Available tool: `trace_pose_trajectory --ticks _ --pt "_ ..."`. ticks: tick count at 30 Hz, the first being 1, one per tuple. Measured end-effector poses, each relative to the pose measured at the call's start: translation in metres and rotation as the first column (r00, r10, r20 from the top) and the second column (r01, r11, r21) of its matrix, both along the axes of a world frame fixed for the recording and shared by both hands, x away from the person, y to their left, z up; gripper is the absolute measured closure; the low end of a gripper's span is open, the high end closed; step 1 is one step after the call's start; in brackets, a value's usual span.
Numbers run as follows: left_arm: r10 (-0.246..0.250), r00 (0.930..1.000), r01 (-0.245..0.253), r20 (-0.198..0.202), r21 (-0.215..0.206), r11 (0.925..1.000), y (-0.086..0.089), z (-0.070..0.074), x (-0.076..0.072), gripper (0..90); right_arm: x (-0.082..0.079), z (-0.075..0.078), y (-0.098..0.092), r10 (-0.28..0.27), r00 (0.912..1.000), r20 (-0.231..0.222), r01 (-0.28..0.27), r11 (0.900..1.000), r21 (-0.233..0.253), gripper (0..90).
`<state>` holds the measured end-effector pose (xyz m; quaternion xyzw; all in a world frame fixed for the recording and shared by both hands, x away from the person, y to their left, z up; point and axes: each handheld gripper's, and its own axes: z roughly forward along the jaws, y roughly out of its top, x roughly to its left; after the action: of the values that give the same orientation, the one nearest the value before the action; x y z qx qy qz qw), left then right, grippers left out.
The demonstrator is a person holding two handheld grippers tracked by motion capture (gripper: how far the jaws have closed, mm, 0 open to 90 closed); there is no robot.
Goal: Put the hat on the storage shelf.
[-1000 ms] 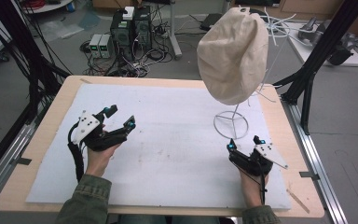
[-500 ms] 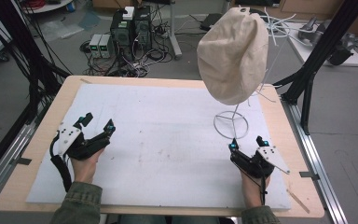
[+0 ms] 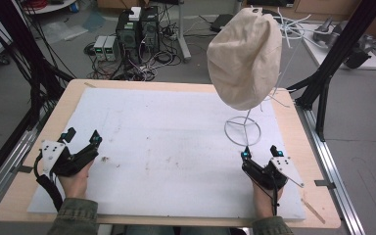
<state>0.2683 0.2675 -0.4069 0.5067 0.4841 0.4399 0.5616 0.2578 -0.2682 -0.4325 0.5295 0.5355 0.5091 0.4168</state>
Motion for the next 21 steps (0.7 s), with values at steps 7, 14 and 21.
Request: trace_pose_trajectory --ticks 7,14,21 --pt "0.032 0.9995 -0.032 0.004 -0.013 0.9994 0.007 -0.008 -0.004 21.0 0.000 -0.001 -0.001 0.006 0.9999 -0.009 -0.006 1.000 0.013 9.8" --pt "0.023 0.9997 -0.023 -0.006 -0.010 0.9997 0.009 -0.012 -0.007 21.0 0.000 -0.001 0.000 0.020 0.9997 -0.017 -0.019 0.999 0.026 9.8" --pt "0.016 0.9999 -0.016 -0.006 -0.001 0.9999 0.008 -0.012 -0.010 21.2 0.000 -0.001 0.002 0.034 0.9992 -0.019 -0.034 0.999 0.031 9.8"
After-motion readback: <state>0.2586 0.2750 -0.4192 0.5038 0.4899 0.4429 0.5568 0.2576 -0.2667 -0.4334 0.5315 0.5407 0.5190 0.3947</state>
